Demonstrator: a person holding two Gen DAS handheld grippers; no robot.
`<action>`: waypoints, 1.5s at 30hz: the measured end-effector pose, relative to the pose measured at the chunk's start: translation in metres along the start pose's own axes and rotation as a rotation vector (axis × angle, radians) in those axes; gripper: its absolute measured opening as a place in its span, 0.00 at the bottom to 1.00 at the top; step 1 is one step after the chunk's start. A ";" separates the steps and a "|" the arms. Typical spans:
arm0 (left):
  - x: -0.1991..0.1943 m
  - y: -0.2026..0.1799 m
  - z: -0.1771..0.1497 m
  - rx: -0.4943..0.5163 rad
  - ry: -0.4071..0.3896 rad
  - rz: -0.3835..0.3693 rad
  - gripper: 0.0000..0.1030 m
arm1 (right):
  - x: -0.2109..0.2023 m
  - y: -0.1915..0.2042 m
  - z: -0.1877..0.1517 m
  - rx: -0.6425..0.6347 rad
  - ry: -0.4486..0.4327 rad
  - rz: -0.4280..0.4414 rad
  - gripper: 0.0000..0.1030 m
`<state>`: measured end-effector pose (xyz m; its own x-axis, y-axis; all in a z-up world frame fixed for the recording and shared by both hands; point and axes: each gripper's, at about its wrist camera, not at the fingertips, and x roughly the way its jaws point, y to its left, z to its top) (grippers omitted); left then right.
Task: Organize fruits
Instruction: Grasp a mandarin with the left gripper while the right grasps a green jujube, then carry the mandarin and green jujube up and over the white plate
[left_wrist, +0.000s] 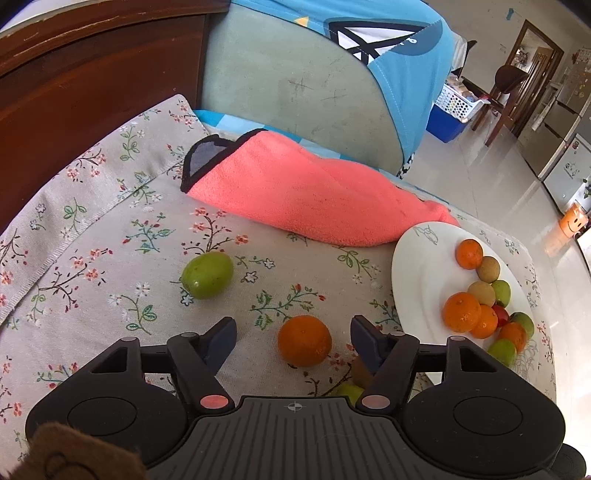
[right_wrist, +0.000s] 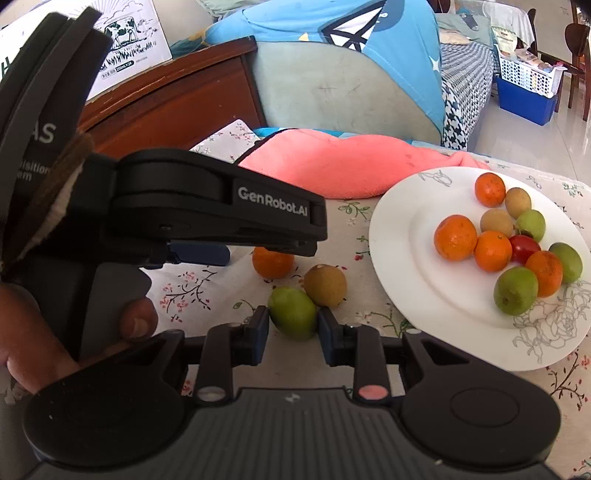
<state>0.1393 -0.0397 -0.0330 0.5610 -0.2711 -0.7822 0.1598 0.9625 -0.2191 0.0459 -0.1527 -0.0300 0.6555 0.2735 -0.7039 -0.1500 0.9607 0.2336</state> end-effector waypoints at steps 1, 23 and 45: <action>0.001 0.000 -0.001 0.005 0.002 0.002 0.58 | -0.001 0.000 0.000 0.000 0.001 0.001 0.28; -0.026 0.004 -0.003 0.056 -0.075 0.024 0.27 | -0.017 -0.006 0.002 0.005 -0.023 0.030 0.28; -0.045 -0.024 0.009 0.098 -0.159 -0.040 0.27 | -0.069 -0.057 0.050 0.083 -0.152 -0.038 0.28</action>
<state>0.1175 -0.0507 0.0127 0.6729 -0.3138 -0.6699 0.2587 0.9482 -0.1843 0.0460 -0.2286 0.0389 0.7648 0.2205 -0.6054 -0.0655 0.9613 0.2675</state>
